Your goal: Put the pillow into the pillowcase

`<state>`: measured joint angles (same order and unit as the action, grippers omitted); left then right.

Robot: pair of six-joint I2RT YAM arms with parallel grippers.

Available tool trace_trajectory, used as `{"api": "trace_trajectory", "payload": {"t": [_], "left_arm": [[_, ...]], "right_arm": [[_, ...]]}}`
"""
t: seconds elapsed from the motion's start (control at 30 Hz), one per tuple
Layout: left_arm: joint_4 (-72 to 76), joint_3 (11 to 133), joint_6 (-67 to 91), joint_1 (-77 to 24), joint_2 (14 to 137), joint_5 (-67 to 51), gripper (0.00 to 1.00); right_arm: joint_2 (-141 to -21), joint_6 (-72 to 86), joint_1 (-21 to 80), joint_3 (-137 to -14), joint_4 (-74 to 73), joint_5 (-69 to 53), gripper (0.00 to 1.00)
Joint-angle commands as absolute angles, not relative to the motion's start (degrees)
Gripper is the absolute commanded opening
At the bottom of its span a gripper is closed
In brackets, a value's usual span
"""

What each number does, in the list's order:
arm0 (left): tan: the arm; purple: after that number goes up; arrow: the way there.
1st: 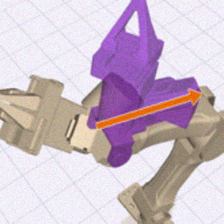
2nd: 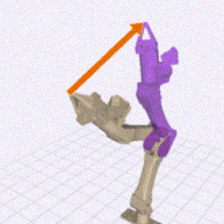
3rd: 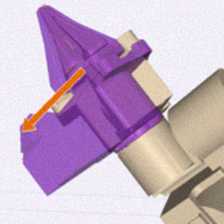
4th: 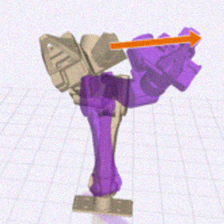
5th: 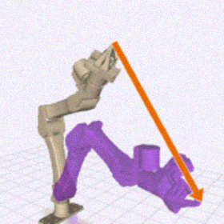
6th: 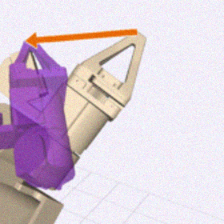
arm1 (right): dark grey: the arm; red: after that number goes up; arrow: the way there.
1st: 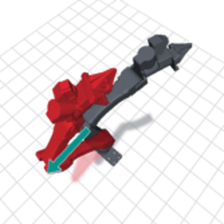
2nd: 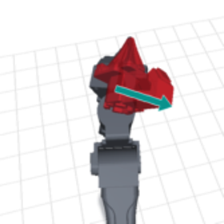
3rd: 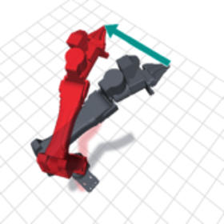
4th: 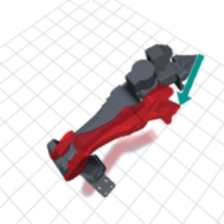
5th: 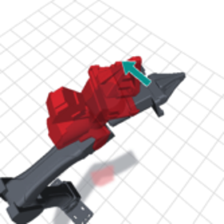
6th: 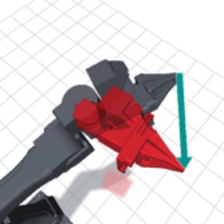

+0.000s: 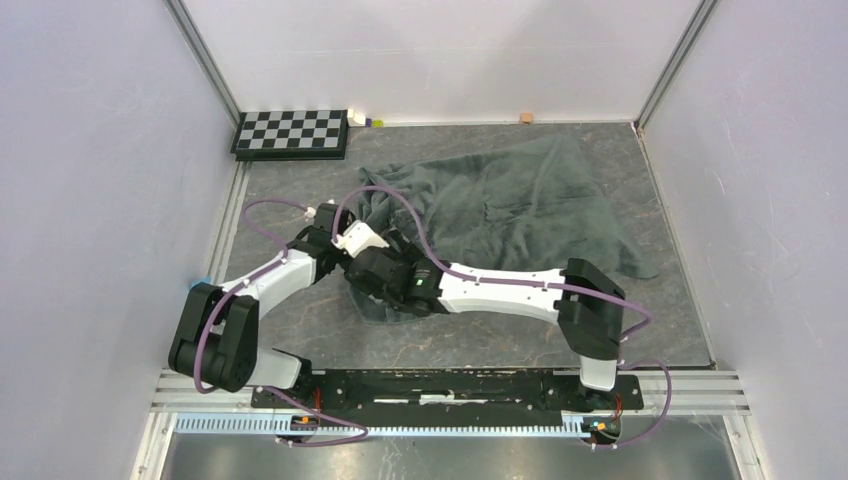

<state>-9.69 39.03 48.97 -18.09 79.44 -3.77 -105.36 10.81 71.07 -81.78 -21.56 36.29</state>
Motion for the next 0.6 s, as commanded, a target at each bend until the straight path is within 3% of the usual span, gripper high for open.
{"api": "trace_trajectory", "payload": {"t": [0.0, 0.1, 0.27, 0.33, 0.5, 0.57], "left_arm": [[-7.75, 39.21, 51.07, -17.34, 76.90, -5.09, 0.05], [-8.07, 38.63, 52.27, -16.80, 75.84, -5.65, 0.03], [-8.39, 36.80, 53.99, -15.63, 74.15, -5.97, 0.02], [-8.09, 35.96, 54.52, -15.08, 73.57, -6.32, 0.02], [-7.12, 34.33, 55.11, -14.20, 72.65, -7.42, 0.02], [-6.77, 34.12, 54.47, -14.15, 72.85, -8.03, 0.03]], "right_arm": [[-110.57, 8.71, 72.59, -87.42, -24.39, 43.28, 0.95], [-113.04, 9.10, 72.54, -88.72, -26.11, 46.78, 0.93], [-113.11, 11.07, 72.10, -88.72, -29.81, 52.64, 0.73], [-111.73, 11.38, 71.92, -87.34, -29.50, 52.78, 0.61], [-106.64, 13.06, 71.46, -83.20, -27.35, 49.27, 0.18], [-103.98, 13.96, 71.46, -82.04, -27.09, 48.34, 0.06]]}}
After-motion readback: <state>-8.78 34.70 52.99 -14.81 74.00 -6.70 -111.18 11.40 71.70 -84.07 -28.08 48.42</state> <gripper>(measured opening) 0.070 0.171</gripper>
